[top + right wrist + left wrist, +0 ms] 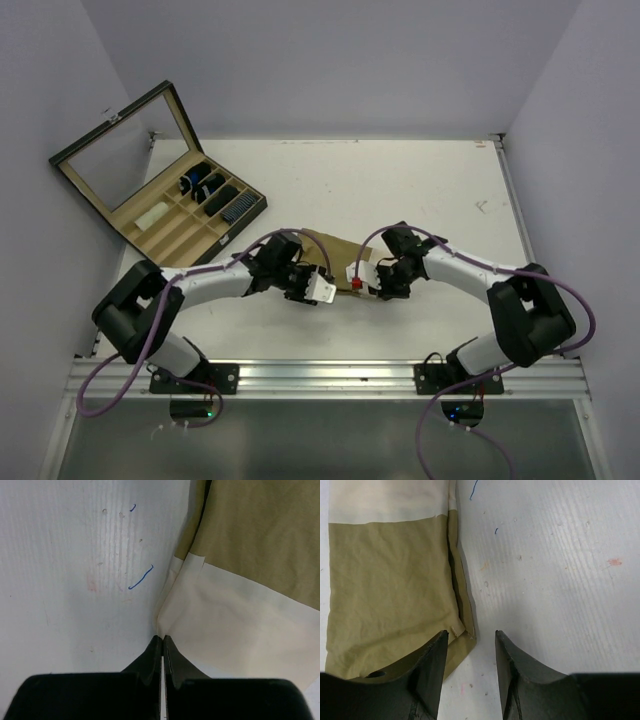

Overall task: Roll the underwear
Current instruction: Fold the underwear

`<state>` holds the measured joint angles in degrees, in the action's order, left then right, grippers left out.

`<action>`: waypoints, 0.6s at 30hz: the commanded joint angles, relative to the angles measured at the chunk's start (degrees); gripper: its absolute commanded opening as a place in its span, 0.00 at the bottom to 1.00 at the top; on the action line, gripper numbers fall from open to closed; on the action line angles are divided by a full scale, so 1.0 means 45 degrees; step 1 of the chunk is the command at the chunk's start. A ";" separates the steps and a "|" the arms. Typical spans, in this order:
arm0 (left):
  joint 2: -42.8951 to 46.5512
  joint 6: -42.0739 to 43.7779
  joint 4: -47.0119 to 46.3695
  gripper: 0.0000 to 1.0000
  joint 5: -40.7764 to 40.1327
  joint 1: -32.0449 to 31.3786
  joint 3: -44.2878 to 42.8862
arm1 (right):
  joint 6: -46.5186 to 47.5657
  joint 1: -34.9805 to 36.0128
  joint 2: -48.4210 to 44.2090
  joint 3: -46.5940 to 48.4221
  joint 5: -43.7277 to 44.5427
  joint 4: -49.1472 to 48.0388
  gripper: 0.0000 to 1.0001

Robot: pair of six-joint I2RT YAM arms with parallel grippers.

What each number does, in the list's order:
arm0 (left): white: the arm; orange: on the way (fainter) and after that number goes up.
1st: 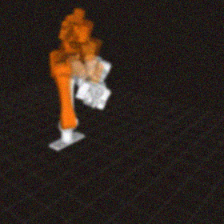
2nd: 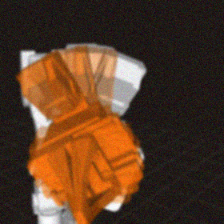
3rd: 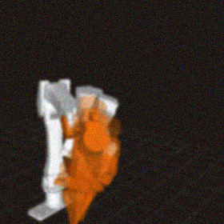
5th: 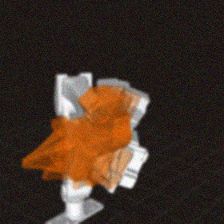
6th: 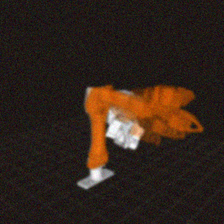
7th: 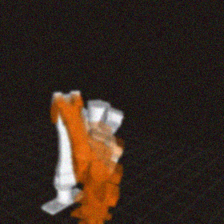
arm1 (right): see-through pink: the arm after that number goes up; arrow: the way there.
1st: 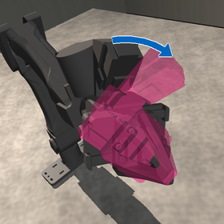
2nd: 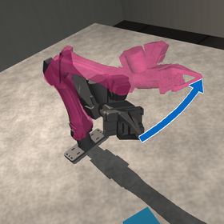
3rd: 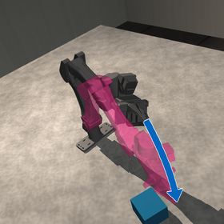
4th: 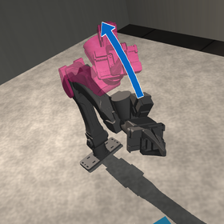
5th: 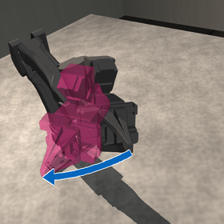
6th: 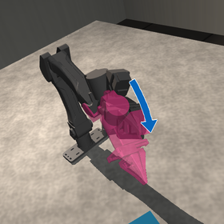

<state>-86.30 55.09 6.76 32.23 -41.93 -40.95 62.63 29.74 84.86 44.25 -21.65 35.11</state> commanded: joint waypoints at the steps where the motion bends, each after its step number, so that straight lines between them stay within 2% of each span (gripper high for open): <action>1: -0.0255 0.0278 -0.0897 0.46 0.0436 -0.0407 -0.0080 | 0.0007 -0.0201 -0.0459 0.0245 -0.0560 0.0946 0.00; 5: -0.0684 -0.0073 -0.1810 0.45 -0.0187 -0.0681 -0.0119 | 0.0106 -0.0260 -0.0654 0.0030 -0.0579 0.0986 0.00; 11: -0.1212 -0.0113 -0.1972 0.42 -0.0482 -0.0682 -0.0411 | 0.0145 -0.0299 -0.0713 -0.0029 -0.0696 0.1006 0.00; 14: -0.1563 -0.0113 -0.1719 0.33 -0.0579 -0.0721 -0.0685 | 0.0144 -0.0377 -0.0596 0.0049 -0.0755 0.1006 0.00; 15: -0.1661 -0.0075 -0.1621 0.26 -0.0618 -0.0721 -0.0763 | 0.0164 -0.0455 -0.0596 0.0069 -0.0794 0.1025 0.00; 18: -0.1701 0.0198 -0.0744 0.14 -0.0814 -0.0760 -0.0978 | 0.0222 -0.0591 -0.0576 0.0088 -0.0814 0.1025 0.00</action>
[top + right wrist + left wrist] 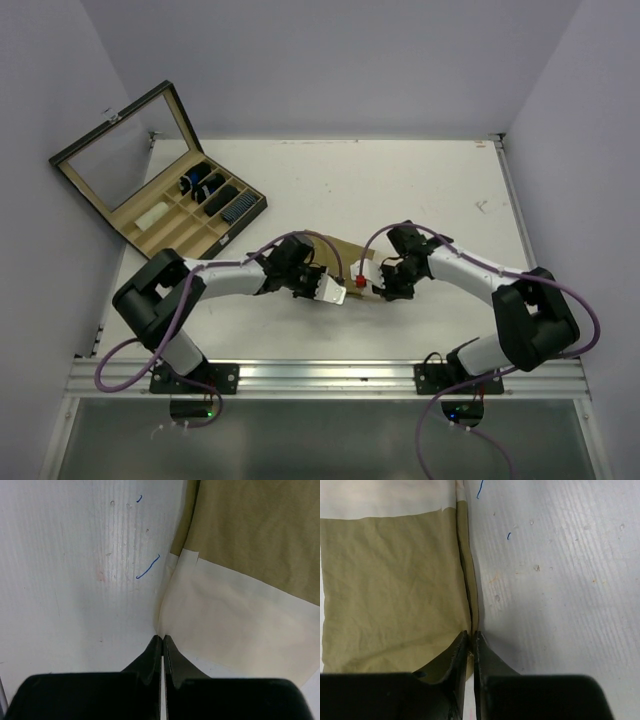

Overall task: Roll the underwear
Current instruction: Fold the underwear

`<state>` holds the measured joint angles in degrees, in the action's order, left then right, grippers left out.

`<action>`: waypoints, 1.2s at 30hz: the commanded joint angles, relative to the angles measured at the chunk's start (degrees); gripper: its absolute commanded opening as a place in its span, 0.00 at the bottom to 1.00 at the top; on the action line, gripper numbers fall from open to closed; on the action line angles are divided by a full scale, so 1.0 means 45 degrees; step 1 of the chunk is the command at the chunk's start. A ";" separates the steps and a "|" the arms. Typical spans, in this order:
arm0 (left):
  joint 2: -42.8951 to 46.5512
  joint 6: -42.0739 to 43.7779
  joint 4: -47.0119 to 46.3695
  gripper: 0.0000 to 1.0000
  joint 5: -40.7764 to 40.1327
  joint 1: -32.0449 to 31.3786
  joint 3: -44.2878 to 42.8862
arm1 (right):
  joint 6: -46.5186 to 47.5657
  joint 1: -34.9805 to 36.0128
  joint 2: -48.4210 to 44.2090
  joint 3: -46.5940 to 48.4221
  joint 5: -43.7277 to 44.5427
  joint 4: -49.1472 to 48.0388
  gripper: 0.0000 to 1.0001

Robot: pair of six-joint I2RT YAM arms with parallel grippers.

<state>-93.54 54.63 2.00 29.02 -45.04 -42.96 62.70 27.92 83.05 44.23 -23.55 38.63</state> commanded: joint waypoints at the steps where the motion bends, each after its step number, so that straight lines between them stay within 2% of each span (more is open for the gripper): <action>1: -0.0074 0.0301 0.0685 0.11 -0.0293 -0.0089 -0.0628 | 0.0227 -0.0228 -0.0154 0.0132 -0.0430 0.0359 0.00; 3: 0.0023 0.0281 0.1077 0.00 -0.0373 -0.0128 -0.0707 | 0.0305 -0.0306 -0.0134 0.0269 -0.0547 0.0594 0.00; 12: 0.0902 -0.0011 0.4905 0.00 0.0680 -0.0695 -0.2072 | 0.0228 -0.0326 -0.0250 0.0835 -0.1874 0.3072 0.00; 20: 0.0123 0.0535 0.7640 0.00 0.1403 -0.0540 -0.4708 | -0.0066 -0.0969 -0.0252 0.1109 -0.3047 0.3816 0.00; 27: -0.2043 0.1453 0.9807 0.00 0.2087 0.0105 -0.7559 | 0.0735 -0.2785 0.1290 0.2708 -0.4219 0.5476 0.00; 36: -0.4408 0.2195 1.1430 0.00 0.2458 0.1296 -1.0392 | 0.1067 -0.3860 0.3458 0.4428 -0.4942 0.6941 0.00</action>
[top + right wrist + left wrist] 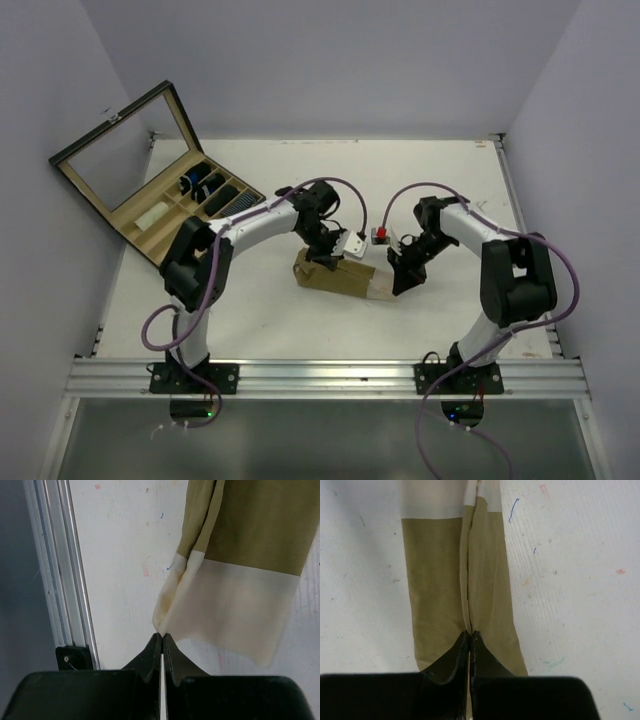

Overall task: Roll the underwear
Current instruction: Fold the underwear

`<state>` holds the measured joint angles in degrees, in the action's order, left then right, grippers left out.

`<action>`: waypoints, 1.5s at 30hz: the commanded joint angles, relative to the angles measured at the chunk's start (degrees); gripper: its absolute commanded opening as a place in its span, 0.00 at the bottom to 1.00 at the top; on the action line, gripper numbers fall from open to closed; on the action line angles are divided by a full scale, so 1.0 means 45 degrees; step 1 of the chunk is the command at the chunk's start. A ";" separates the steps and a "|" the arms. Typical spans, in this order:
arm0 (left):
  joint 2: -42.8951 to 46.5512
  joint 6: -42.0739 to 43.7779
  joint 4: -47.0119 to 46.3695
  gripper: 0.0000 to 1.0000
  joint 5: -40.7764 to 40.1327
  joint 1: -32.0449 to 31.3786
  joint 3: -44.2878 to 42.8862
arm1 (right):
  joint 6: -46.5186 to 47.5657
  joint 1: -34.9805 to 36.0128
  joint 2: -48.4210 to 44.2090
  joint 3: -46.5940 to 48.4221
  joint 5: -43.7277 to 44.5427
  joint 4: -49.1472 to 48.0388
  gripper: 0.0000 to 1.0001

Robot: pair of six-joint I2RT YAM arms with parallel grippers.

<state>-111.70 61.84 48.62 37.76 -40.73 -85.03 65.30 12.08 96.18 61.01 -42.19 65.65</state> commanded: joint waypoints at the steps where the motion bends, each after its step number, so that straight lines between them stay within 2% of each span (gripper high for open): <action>1: -0.0508 0.0709 0.1360 0.00 0.0535 0.0418 -0.1258 | 0.0509 -0.0456 0.0695 0.0796 -0.0799 0.0978 0.00; 14: -0.2520 0.0749 0.1578 0.00 0.0125 0.0614 -0.3426 | 0.0275 -0.1726 0.3293 0.2476 -0.1170 0.1545 0.00; 25: -0.3459 0.0671 0.1090 0.00 -0.0285 0.0809 -0.3974 | -0.0604 -0.2176 0.5226 0.3804 -0.1484 0.1642 0.00; 40: -0.3146 0.0359 0.0328 0.00 -0.0129 0.0926 -0.3994 | -0.0253 -0.2644 0.5481 0.3961 -0.2049 0.2013 0.00; 45: -0.3497 0.0085 -0.0101 0.00 -0.0187 0.0965 -0.4014 | -0.0855 -0.2644 0.5911 0.4078 -0.1815 0.1897 0.00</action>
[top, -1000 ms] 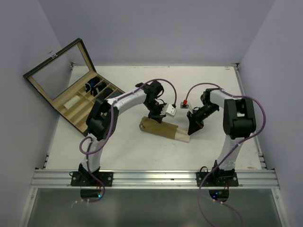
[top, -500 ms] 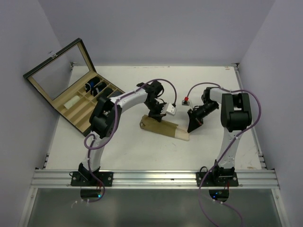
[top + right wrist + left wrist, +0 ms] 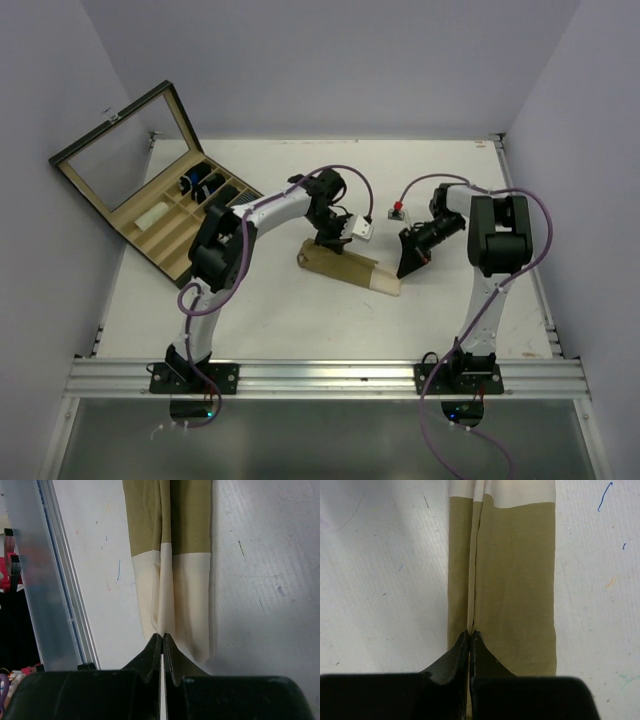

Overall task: Roll the underwear
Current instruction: Fold the underwear

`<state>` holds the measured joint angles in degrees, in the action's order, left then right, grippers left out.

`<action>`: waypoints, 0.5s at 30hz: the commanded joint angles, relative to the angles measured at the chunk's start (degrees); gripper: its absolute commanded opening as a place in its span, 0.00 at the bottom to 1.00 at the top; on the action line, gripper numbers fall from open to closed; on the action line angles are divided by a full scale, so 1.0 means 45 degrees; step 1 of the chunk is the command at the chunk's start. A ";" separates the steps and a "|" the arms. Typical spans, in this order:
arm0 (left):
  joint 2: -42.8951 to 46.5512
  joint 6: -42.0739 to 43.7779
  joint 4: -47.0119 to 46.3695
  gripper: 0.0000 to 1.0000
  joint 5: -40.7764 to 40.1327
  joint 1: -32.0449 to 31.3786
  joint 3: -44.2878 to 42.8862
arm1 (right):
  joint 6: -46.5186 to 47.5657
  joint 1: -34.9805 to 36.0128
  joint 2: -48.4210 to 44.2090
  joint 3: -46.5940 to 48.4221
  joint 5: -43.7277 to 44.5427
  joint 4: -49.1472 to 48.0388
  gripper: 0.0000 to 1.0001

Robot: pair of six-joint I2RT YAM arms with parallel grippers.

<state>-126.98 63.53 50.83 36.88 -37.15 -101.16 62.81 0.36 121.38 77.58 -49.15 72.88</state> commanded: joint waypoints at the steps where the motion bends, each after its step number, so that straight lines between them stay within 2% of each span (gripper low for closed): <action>1: -0.0161 -0.0308 -0.0689 0.01 -0.0013 0.0169 -0.0429 | -0.0537 -0.0041 0.0485 0.0435 -0.0174 0.0037 0.01; 2: -0.0200 -0.0425 -0.0748 0.07 -0.0032 0.0169 -0.0429 | -0.0694 -0.0041 0.0584 0.0474 -0.0134 0.0035 0.10; 3: -0.0297 -0.0445 -0.0826 0.10 -0.0090 0.0169 -0.0410 | -0.0869 -0.0041 0.0662 0.0533 -0.0114 0.0054 0.13; 8: -0.0337 -0.1126 -0.1742 0.41 -0.0480 0.0208 -0.0390 | -0.1514 -0.0509 0.0625 0.0943 -0.0114 0.0249 0.24; 11: -0.0357 -0.1382 -0.2133 0.50 -0.0831 0.0266 -0.0701 | -0.1866 -0.0763 0.0196 0.1450 -0.0017 0.0522 0.29; 15: -0.0318 -0.1676 -0.2368 0.57 -0.1300 0.0325 -0.1735 | -0.2839 -0.0978 -0.0449 0.2036 0.0315 0.0309 0.37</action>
<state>-129.23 58.11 44.12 33.12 -36.49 -103.96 54.33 -3.55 124.66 83.94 -48.53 73.60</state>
